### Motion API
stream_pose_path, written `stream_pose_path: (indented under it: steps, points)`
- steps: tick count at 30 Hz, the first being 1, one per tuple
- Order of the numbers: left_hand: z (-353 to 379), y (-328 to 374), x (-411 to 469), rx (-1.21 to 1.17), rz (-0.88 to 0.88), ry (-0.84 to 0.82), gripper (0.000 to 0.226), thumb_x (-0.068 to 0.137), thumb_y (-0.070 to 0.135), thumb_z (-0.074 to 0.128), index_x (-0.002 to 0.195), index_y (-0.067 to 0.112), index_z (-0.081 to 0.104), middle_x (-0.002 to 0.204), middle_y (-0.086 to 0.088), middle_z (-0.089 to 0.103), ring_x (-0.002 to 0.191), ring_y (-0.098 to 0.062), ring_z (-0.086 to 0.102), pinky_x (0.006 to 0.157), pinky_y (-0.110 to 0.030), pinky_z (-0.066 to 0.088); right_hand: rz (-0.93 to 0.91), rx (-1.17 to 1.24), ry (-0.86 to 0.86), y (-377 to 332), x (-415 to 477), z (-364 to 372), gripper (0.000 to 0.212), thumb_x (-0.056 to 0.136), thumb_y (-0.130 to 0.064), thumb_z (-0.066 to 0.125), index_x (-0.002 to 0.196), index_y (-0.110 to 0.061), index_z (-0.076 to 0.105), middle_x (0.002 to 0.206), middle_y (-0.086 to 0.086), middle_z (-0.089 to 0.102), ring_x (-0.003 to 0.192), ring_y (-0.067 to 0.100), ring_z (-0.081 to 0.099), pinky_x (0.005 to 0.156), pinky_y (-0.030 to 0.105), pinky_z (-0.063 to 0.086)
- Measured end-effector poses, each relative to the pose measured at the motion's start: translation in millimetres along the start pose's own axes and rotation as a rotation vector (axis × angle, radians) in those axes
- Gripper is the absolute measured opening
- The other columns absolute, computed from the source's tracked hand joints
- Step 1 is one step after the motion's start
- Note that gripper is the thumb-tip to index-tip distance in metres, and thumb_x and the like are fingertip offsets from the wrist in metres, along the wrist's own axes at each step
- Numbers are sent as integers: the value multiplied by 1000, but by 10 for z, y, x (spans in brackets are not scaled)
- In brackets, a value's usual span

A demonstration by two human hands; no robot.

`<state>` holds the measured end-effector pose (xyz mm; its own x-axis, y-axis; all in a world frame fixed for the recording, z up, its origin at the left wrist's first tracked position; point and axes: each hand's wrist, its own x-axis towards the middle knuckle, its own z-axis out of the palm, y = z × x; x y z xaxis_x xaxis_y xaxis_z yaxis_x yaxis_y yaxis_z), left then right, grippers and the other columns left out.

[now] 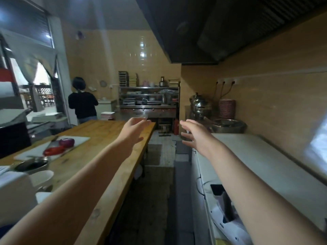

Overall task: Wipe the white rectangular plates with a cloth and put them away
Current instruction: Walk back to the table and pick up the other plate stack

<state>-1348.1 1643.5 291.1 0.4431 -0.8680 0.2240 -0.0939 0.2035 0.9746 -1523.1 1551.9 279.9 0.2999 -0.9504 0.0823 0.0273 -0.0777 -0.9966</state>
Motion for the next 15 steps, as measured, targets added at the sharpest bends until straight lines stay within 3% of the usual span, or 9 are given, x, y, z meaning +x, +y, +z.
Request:
stream_pose_path:
  steps: [4, 9, 15]
  points:
    - [11, -149, 511, 38, -13, -24, 36, 90, 21, 58, 124, 15, 50, 120, -4, 54, 105, -15, 50, 88, -36, 42, -12, 43, -24, 64, 539, 117, 53, 87, -32, 63, 136, -27, 43, 126, -2, 49, 116, 16, 51, 76, 30, 48]
    - [211, -385, 1328, 59, 11, -49, 34, 90, 22, 58, 122, 16, 50, 119, -3, 54, 107, -15, 51, 86, -34, 44, -38, 21, -6, 215, 1394, 91, 54, 87, -31, 60, 138, -27, 43, 134, 2, 44, 126, 19, 41, 95, 36, 39]
    - [566, -594, 2522, 55, 18, -117, 29, 90, 22, 58, 118, 17, 51, 113, 1, 54, 106, -14, 51, 84, -33, 44, -39, -32, 84, 304, 2569, -90, 48, 88, -32, 61, 134, -25, 48, 141, 3, 43, 131, 22, 38, 98, 39, 33]
